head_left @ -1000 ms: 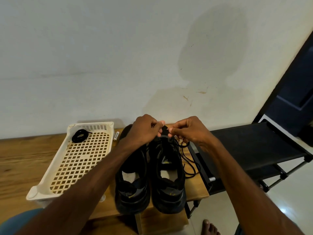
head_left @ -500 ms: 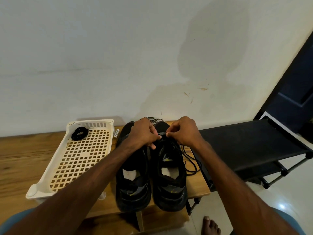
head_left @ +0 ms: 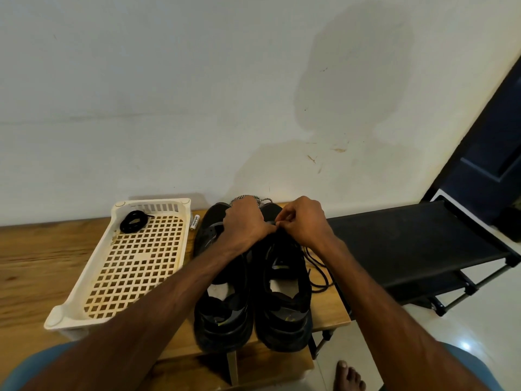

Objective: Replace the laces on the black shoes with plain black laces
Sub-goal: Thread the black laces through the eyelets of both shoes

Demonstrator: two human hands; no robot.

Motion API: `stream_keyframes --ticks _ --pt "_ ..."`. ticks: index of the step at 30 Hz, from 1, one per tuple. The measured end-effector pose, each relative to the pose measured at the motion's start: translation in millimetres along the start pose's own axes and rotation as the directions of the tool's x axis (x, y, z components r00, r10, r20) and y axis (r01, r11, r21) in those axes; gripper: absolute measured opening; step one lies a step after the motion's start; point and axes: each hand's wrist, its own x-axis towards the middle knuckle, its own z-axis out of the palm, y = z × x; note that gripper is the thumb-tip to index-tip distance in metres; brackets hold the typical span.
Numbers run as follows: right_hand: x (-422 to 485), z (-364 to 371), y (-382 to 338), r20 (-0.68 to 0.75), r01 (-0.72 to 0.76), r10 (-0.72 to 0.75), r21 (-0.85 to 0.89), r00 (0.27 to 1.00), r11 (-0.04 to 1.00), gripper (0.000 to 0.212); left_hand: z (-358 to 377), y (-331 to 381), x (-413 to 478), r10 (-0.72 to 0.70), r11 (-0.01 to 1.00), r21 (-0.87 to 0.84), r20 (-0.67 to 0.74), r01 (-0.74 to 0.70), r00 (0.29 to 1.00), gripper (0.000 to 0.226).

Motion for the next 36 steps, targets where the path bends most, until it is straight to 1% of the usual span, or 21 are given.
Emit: stream_keyframes --ticks 3,7,10,15,22,24,27,29,31,33,36 --pt "0 2 0 0.017 -0.011 0.011 -0.003 1.000 1.000 0.007 2 -1 -2 0.028 0.999 -0.042 -0.033 -0.030 0.999 0.033" --pt "-1 5 -1 -0.009 -0.022 0.022 0.020 1.000 1.000 0.006 8 -6 -8 0.063 0.995 -0.077 -0.062 -0.068 0.996 0.021" --pt "-3 11 -3 -0.029 -0.020 0.021 0.053 0.999 0.998 0.007 9 -10 -8 0.055 0.992 -0.112 -0.090 -0.065 0.994 0.016" --pt "-4 16 -8 -0.070 -0.057 0.061 0.064 0.996 0.996 0.006 10 -16 -8 0.055 0.987 -0.147 -0.108 -0.071 0.993 0.011" --pt "-8 22 -9 -0.051 -0.125 0.133 0.140 0.990 0.982 0.010 15 -19 -9 0.086 0.982 -0.153 -0.142 -0.108 0.986 0.010" --pt "-9 21 -8 -0.042 -0.138 0.148 0.183 0.988 0.974 0.010 14 -20 -8 0.080 0.981 -0.164 -0.125 -0.101 0.989 0.009" --pt "-11 22 -6 -0.029 -0.188 0.205 0.292 0.978 0.938 0.009 11 -23 -6 0.034 0.957 -0.287 -0.057 -0.049 0.998 0.015" --pt "-11 23 -5 0.002 -0.232 0.248 0.368 0.969 0.901 0.010 8 -25 -4 0.014 0.943 -0.333 -0.007 -0.016 1.000 0.021" --pt "-10 24 -4 0.028 -0.258 0.270 0.406 0.962 0.877 0.012 5 -26 -4 -0.010 0.925 -0.380 0.051 0.029 0.999 0.014" --pt "-9 28 -3 -0.003 -0.241 0.259 0.350 0.966 0.905 0.012 2 -27 -3 -0.032 0.896 -0.439 0.096 0.071 0.995 0.005" --pt "-9 34 -7 -0.088 -0.200 0.223 0.214 0.971 0.956 0.012 5 -30 -5 -0.038 0.890 -0.448 0.100 0.079 0.994 0.008"
